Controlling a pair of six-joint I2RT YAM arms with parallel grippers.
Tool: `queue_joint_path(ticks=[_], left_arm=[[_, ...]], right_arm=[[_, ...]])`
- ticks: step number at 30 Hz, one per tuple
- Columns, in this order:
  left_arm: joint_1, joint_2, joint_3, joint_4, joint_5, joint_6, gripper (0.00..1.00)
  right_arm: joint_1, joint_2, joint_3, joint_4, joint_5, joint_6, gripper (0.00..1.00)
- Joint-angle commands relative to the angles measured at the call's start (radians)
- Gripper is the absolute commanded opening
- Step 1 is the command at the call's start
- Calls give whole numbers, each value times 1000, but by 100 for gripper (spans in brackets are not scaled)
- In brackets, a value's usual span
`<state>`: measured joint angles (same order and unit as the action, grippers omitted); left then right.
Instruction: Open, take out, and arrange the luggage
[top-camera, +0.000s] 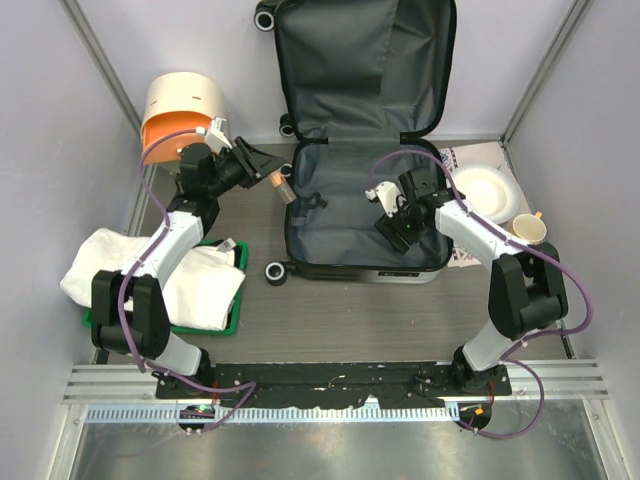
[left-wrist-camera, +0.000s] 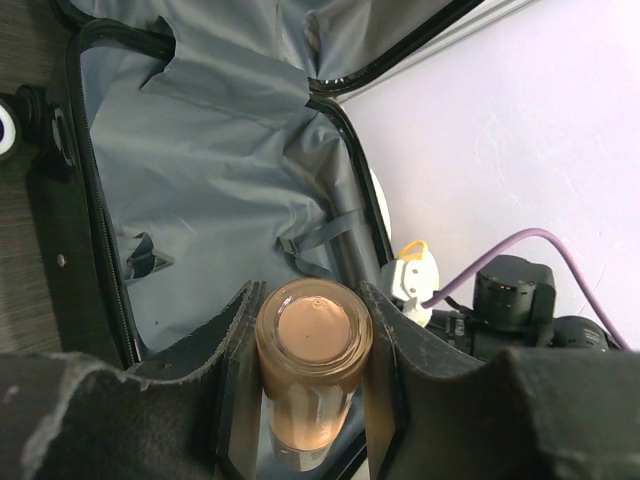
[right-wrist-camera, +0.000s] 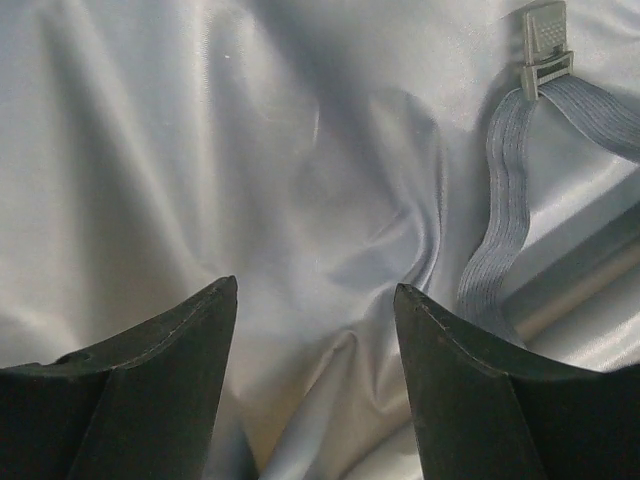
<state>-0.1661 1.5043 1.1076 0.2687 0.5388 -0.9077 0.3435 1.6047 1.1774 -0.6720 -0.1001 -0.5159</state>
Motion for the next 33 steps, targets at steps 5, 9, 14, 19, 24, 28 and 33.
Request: queue_joint_path(ticks=[5,9,14,19,24,28,33], left_arm=[[4,-26,8,41,7,16,0],[5,-30,6,33,4,21,0],[5,-35,0,26,4,33,0],[14,-21,9,26,16,33,0],[20,-9,23,26,29,32,0],[23,-15,23,14,32,43,0],[25,-21,9,12,26,43,0]], right_arm=[[-3,118,16,83,56,-104,67],[-4,141,1,123,73,-150,56],[-5,106,4,117,69,-167,21],[-12,97,27,109,63,-184,1],[-29,54,68,77,46,-165,1],[-63,52,134,-39,-25,-159,1],[-69,162,200,-235,-162,-97,1]])
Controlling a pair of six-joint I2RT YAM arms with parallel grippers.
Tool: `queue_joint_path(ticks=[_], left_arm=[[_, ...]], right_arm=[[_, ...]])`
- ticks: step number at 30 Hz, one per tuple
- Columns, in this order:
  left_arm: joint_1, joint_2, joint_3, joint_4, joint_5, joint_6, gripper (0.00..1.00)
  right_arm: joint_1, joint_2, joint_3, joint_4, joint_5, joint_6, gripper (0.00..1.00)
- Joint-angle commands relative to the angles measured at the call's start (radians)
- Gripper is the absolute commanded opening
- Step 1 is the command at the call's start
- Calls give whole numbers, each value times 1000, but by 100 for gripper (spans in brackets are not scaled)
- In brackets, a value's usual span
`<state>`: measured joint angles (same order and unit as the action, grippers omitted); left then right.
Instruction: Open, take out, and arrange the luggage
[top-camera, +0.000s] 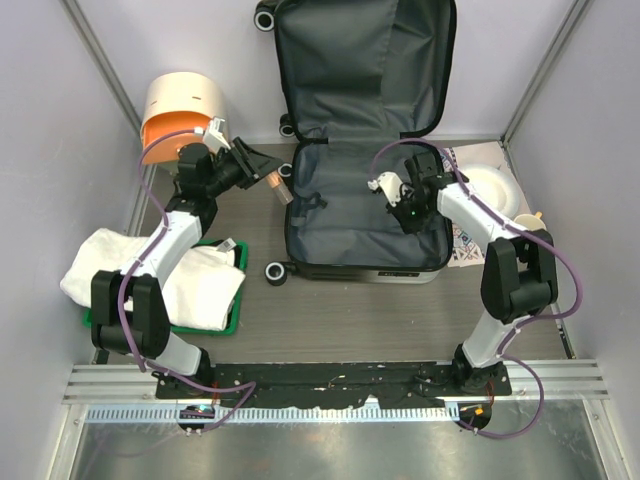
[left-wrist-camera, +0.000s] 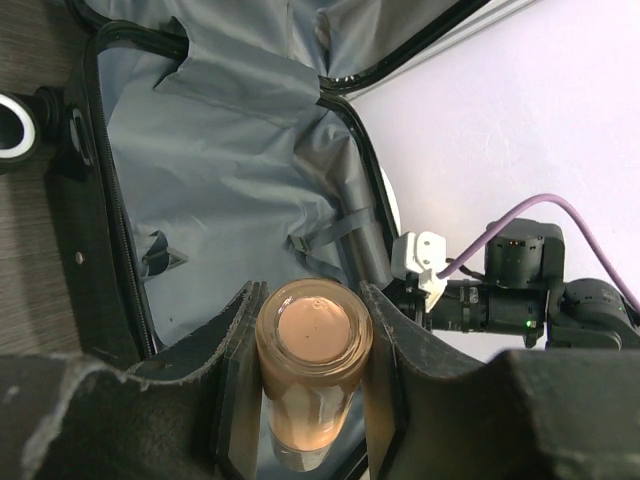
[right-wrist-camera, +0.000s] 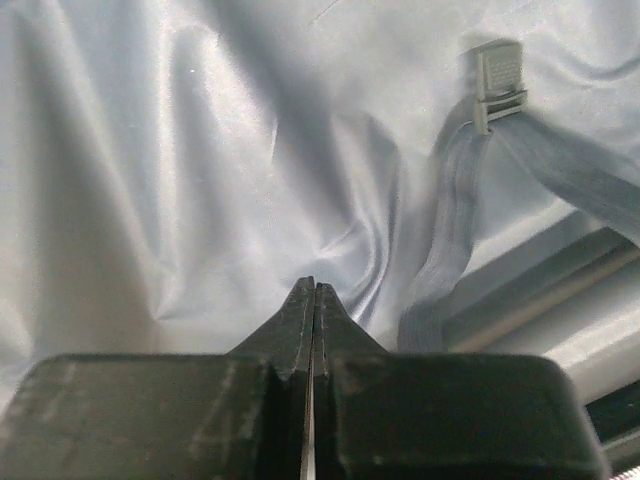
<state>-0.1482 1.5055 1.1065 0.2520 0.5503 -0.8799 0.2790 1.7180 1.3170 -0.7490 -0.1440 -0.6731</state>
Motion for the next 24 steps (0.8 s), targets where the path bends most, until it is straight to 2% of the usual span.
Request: queue_joint_path(ticks=[1,6,9,10,13,16,24], left_arm=[[9,-22,10,27,13,15,0],[21,-31,13,13,11,22,0],[30,-40,12,0,8,27,0],[33,-41,10,-5,7,27,0],[41,-45,7,-14,5,25,0],[50,-48,10,-22,7,28,0],[82,-59,18,-51,5,39,0]], right_arm=[[0,64,57,-162,-159,64,1],[52,94,34,-131,-207,43,8],[91,130,37,-127,-236,41,23],[98,141,37,-118,-242,46,35],[130,190,62,-75,-290,73,54],[169,257,132,-58,-338,99,64],[252,410,368,-10,-396,187,64]])
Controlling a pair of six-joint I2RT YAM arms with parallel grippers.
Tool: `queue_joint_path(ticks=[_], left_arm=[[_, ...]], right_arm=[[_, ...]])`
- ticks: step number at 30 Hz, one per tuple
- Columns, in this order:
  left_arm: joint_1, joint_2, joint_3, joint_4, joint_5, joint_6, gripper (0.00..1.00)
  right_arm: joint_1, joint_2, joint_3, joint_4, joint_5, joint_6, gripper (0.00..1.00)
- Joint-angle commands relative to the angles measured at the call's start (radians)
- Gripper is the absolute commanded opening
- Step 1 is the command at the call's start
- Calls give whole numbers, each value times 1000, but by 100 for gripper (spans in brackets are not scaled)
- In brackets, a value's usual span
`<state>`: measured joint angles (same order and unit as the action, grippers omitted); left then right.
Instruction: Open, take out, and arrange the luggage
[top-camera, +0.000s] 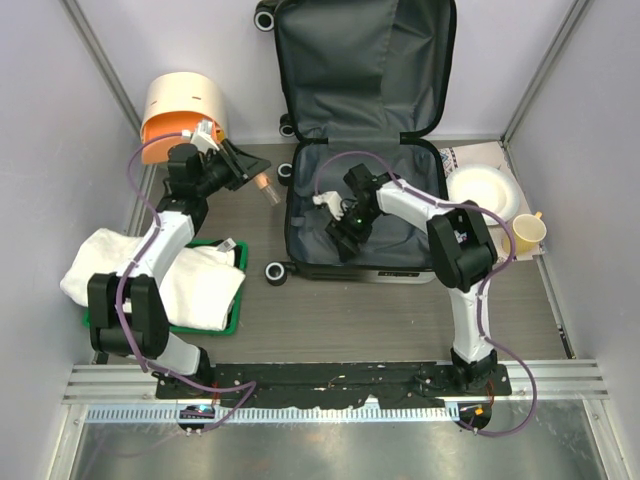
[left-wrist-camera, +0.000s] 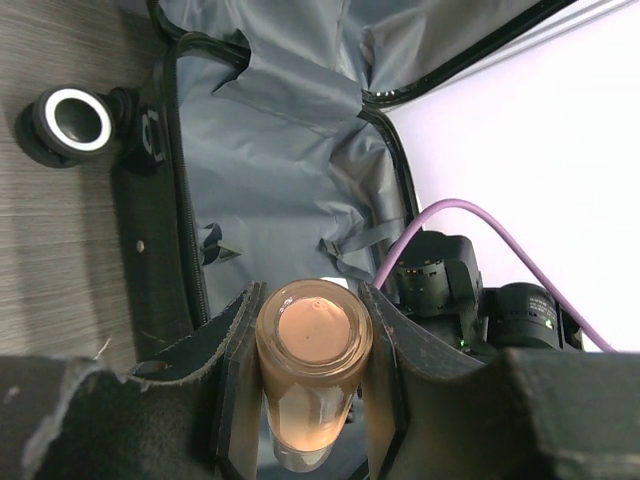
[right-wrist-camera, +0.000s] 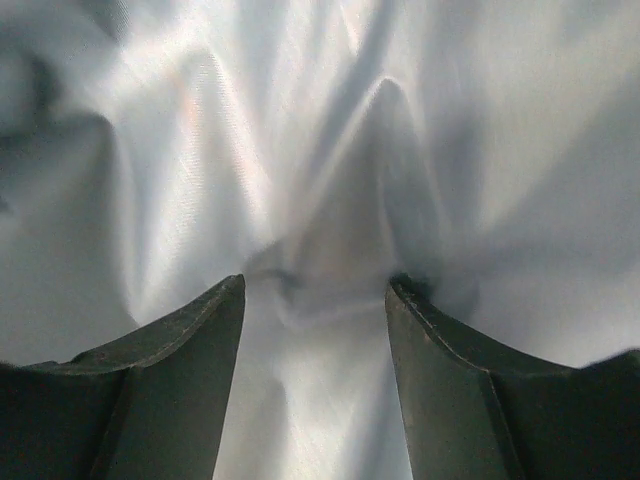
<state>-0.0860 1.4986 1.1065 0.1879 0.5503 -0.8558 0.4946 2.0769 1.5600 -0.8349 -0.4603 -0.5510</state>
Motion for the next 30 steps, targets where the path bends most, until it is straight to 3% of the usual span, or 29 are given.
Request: queue_joint_path(ticks=[1,7,11,15,21,30], left_arm=[[25,-55,19,12,4,15,0],[83,-67,50,-25,2,41,0],[178,-75,73,-42,10,70,0],[244,-67,133,-111,20,135,0],[324,-38,357,-304,-50,320,0],[376,32,435,-240,-269,61,0]], right_arm=[[42,63,141,86,-81,77,63],[44,150,238,210,-103,207,57],[42,170,246,275,-101,287,58],[19,126,203,405,-143,423,57],[-14,-11,169,559,-195,545,58],[-53,-89,137,530,-192,522,58]])
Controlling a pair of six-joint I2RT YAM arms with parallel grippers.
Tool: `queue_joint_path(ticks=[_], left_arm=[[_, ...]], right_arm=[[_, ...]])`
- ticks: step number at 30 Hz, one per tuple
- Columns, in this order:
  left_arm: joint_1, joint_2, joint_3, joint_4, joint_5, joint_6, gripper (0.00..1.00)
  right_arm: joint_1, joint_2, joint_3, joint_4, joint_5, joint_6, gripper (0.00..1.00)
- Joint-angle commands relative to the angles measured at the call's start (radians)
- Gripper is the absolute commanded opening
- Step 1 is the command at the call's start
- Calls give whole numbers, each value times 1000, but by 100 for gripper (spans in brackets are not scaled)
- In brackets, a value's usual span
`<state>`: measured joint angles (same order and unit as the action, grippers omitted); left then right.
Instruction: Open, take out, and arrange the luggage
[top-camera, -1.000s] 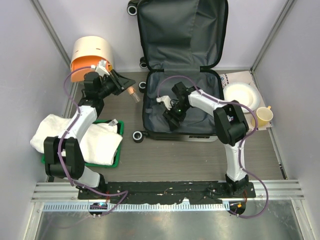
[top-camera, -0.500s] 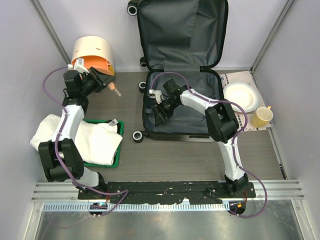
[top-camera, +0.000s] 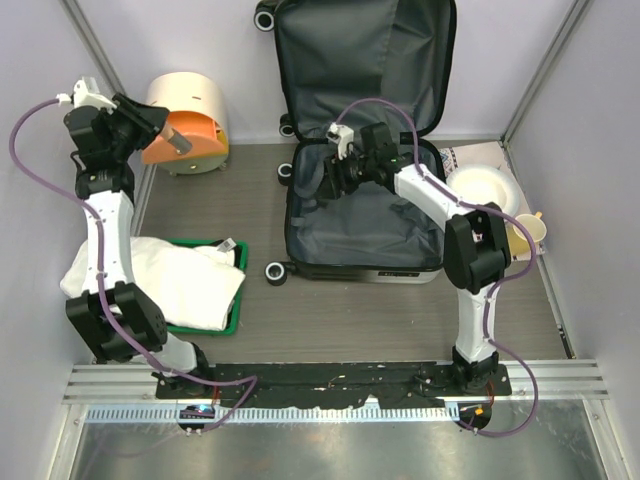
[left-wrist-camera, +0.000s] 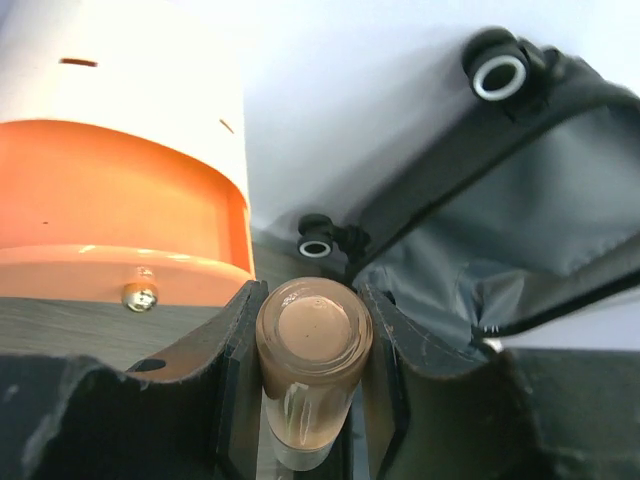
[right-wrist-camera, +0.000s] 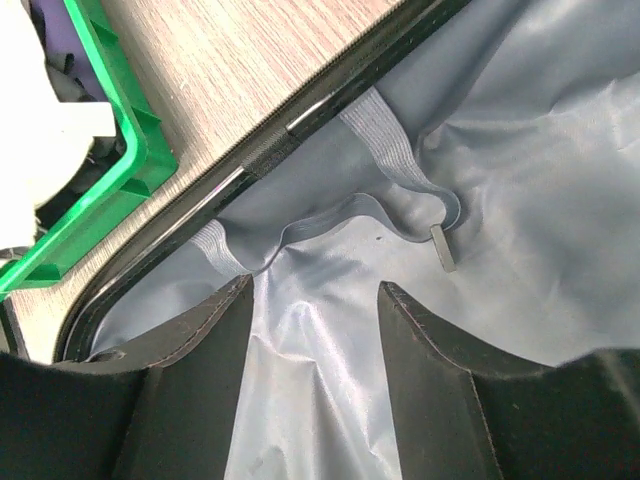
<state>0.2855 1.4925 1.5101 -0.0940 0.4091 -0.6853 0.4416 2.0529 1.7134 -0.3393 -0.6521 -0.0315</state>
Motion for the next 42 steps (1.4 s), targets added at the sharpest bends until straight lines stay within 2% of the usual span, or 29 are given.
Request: queue_joint_path(ticks=[1,3,6,8,10,19,34,42], left_arm=[[4,52,32,74,-154,-158,0],[4,77,51,76,-252,-222,0],[4,143,108,57,-300,-296,0],[4,161,92,132,-358,-316,0],[4,167,84,201,-400,-318,0],[6,244,127,255,-536,-295,0],[-17,399,216,274,-538,-172,5],[-58,443,242,238,-460,-187,26]], right_arm=[[-7,-68,-18,30,0,1,58],[-14,-80,-24,17,2,-16,58],[-20,-94,-34,-1,6,-34,59],[-23,-102,-40,-10,5,-48,59],[-24,-108,-47,-23,6,-64,59],[-29,-119,-69,-46,5,-97,59],[-35,-116,-64,-63,2,-113,59],[-35,-102,-49,-67,3,-114,59]])
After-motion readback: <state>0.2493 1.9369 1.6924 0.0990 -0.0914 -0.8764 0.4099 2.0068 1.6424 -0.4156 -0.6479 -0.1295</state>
